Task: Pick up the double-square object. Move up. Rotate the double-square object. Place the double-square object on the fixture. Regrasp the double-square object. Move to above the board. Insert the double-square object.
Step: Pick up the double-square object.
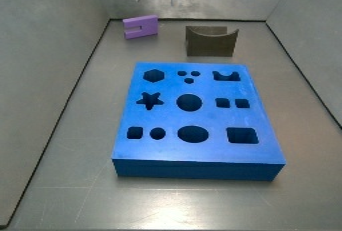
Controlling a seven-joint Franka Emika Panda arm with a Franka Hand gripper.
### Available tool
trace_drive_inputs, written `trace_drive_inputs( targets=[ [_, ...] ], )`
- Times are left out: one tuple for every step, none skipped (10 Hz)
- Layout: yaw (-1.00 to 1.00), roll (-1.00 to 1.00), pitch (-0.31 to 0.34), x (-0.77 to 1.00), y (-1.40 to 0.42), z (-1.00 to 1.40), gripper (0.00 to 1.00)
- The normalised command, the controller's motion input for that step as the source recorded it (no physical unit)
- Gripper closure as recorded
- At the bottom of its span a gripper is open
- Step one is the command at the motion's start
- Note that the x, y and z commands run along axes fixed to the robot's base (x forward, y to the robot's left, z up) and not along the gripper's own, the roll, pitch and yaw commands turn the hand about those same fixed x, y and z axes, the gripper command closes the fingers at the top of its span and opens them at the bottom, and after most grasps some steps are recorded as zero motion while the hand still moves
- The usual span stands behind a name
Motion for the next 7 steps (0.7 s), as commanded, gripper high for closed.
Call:
trace_drive_inputs(
  targets=[
    [-0.31,0.18,0.131,-0.25,0.27,-0.33,0.00],
    [-0.34,0.18,0.191,-0.17,0.27,-0.38,0.00],
    [-0.35,0.22,0.234,-0.13,0.27,-0.42,0.00],
    [-0.39,0.25,0.226,-0.09,0.27,-0.45,0.00],
    [-0.48,0.25,0.154,-0.02,0.27,-0.47,0.00],
    [-0.57,0.28,0.129,0.00,0.22,-0.49,0.00],
    [-0.61,0.32,0.100,0.00,0.19,-0.54,0.00]
  ],
)
